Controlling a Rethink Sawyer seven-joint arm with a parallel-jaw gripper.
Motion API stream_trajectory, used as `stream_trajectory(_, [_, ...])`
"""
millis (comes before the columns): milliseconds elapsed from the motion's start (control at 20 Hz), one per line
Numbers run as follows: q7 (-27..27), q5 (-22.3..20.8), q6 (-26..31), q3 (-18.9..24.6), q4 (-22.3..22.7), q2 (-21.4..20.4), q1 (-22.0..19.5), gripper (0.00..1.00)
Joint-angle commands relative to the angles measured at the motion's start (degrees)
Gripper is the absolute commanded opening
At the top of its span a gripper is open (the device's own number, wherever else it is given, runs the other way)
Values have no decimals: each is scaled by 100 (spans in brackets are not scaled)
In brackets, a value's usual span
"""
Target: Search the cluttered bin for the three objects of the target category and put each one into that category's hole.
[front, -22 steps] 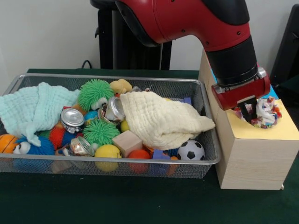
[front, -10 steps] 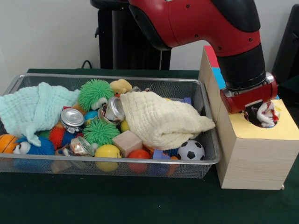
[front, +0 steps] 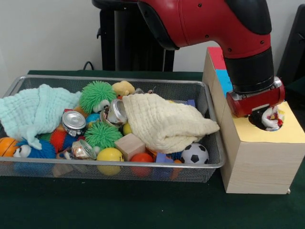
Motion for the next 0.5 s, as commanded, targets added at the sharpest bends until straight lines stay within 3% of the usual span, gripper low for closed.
stream_trajectory(50, [859, -64, 644, -340, -67, 630, 220, 0])
stream_trajectory(500, [1008, -26, 683, -655, 36, 475, 421, 0])
